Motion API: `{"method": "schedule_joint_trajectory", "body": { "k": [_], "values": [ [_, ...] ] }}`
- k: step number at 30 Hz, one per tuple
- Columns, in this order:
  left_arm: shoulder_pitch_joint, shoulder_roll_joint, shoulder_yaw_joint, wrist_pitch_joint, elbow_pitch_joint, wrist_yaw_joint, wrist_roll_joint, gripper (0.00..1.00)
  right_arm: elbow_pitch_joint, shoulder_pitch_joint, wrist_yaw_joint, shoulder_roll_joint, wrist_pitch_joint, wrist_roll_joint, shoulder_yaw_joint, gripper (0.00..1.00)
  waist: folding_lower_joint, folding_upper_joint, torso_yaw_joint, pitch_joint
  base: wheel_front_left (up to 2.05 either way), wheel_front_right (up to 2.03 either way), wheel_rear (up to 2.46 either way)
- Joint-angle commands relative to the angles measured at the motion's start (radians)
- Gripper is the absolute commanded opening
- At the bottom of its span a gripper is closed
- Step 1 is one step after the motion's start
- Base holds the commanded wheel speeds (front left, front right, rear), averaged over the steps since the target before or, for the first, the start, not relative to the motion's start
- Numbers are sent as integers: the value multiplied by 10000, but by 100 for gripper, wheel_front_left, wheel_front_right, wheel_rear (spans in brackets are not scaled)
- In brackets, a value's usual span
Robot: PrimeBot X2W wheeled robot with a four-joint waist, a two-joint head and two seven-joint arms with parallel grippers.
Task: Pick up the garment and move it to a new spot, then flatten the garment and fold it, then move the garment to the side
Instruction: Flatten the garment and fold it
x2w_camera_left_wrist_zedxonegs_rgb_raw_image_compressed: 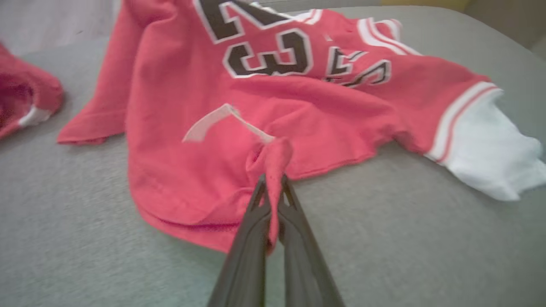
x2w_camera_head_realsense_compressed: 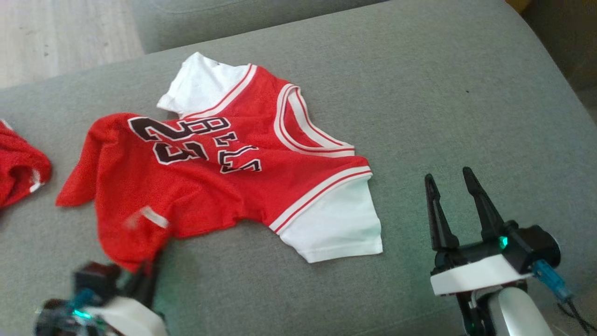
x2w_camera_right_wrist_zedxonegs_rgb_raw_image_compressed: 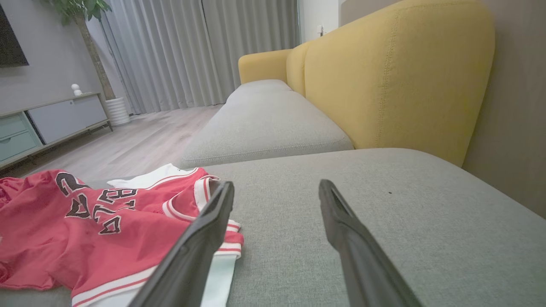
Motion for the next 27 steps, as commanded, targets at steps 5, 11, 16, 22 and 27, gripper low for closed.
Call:
{"method": "schedule_joint_trajectory", "body": {
  "k": [5, 11, 16, 22, 27],
  "values": [
    [116, 505, -911, 326, -1092, 496, 1438, 0, -334, 49, 77, -47, -107, -117, 155, 100, 0, 0, 355, -87, 0, 0, 0],
    [710, 480, -1722, 383, -575, 951, 2260, 0, -356, 79, 77, -47, -107, -107, 189, 100, 0, 0, 545, -75, 0, 0, 0],
    [1247, 392, -1908, 217, 284, 1360, 2371, 32, -343, 98, 77, -47, -107, -107, 214, 100, 0, 0, 574, -124, 0, 0, 0],
    [2083, -114, -1434, -23, 645, 1280, 995, 100, -310, 136, 77, -47, -107, -130, 179, 100, 0, 0, 542, -289, 0, 0, 0],
    [2496, -76, -96, -1173, 126, 2158, 416, 100, -303, 272, 77, -47, -107, -166, 99, 100, 0, 0, 559, -533, 0, 0, 0]
  ]
}}
